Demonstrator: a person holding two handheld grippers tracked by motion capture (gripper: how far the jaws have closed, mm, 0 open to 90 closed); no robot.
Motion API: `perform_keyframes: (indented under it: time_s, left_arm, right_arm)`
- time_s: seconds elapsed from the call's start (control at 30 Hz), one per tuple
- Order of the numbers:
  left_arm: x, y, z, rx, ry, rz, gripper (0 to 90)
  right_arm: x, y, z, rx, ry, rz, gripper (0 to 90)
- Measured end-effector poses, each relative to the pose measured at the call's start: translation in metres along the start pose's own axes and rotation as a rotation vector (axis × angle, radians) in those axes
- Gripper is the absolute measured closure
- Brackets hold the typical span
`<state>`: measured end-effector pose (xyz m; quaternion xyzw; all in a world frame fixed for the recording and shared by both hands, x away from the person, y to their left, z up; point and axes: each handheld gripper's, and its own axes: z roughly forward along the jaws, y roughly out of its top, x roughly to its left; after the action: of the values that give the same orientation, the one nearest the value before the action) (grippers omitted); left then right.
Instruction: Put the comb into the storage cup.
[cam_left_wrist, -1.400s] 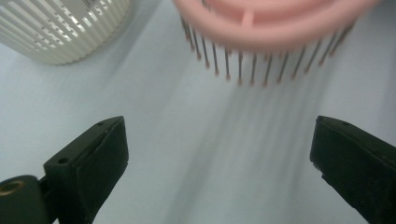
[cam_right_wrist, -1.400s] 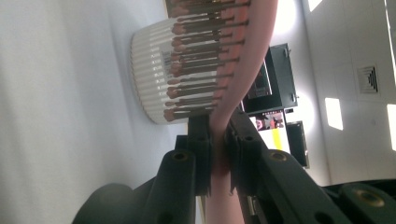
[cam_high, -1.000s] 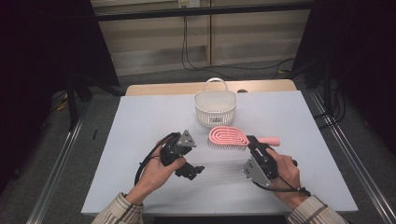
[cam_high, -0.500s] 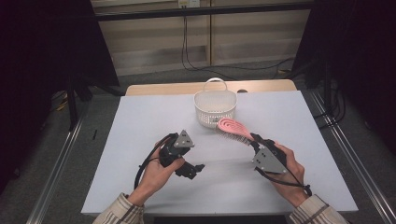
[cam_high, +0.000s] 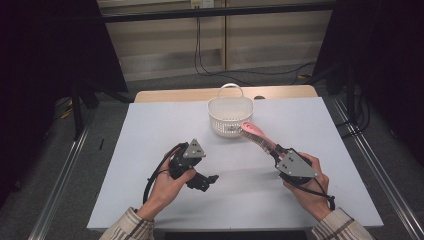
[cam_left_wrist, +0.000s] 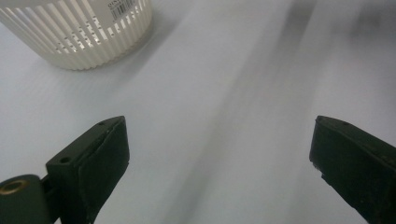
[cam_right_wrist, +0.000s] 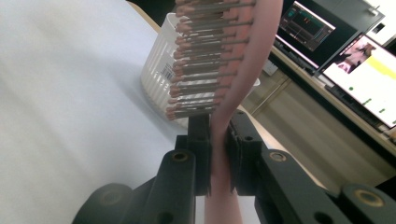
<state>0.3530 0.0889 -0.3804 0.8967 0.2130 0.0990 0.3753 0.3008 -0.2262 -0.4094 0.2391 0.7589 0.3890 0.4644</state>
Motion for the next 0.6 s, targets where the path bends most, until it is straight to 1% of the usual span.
perform_keyframes:
  time_s: [0.03,0.17,0.23,0.27,0.37,0.43,0.5,0.6]
  left_arm:
    - [0.001,0.000,-0.001,-0.002,0.004,-0.003,4.9]
    - [0.002,-0.001,-0.003,-0.034,0.019,-0.026,4.9]
    - [0.003,-0.002,-0.004,-0.046,0.026,-0.025,4.9]
    - [0.003,-0.002,-0.004,-0.051,0.018,-0.034,4.9]
    - [0.004,-0.003,-0.004,-0.051,0.021,-0.037,4.9]
    - [0.004,-0.004,-0.004,-0.055,0.022,-0.041,4.9]
    - [0.004,-0.004,-0.004,-0.061,0.032,-0.045,4.9]
    - [0.004,-0.004,-0.005,-0.081,0.032,-0.055,4.9]
  right_arm:
    - [-0.001,-0.001,0.000,-0.002,0.008,0.019,81.6]
    - [-0.004,-0.002,0.001,-0.014,0.044,0.109,81.6]
    - [-0.006,-0.003,0.001,-0.019,0.060,0.147,81.6]
    - [-0.007,-0.004,0.001,-0.022,0.068,0.168,81.6]
    - [-0.009,-0.006,0.001,-0.026,0.092,0.224,81.6]
    - [-0.010,-0.007,0.001,-0.040,0.104,0.267,81.6]
    - [-0.011,-0.007,0.001,-0.046,0.111,0.284,81.6]
    - [-0.014,-0.008,0.000,-0.054,0.129,0.323,81.6]
